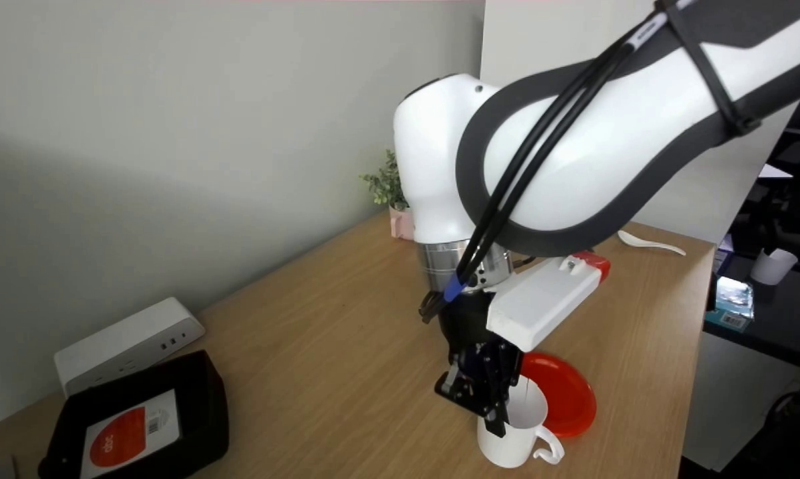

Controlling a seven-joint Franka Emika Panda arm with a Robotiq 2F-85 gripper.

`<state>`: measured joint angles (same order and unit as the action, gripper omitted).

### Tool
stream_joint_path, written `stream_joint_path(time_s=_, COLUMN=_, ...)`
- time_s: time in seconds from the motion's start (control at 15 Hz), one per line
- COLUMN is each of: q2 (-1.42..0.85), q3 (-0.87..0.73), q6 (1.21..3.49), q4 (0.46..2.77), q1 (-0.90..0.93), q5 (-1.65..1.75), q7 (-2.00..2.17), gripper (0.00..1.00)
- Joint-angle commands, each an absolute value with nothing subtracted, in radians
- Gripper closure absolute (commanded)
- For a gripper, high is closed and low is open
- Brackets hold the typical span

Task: Put the white mug on top of the orange plate

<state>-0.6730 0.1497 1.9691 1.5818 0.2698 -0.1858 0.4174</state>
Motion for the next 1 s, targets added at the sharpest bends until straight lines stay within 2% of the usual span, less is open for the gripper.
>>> stream_joint_path(time_s=0.0, q2=-0.67, q3=0.139, q6=1.966, q4=1.582, q1=0.279, q5=-0.193, q7=0.414, gripper=0.98)
stream_joint_path(time_s=0.93, q2=-0.625, q3=0.118, q6=2.015, q4=1.641, q1=0.283, q5=-0.189, q7=0.481, gripper=1.0)
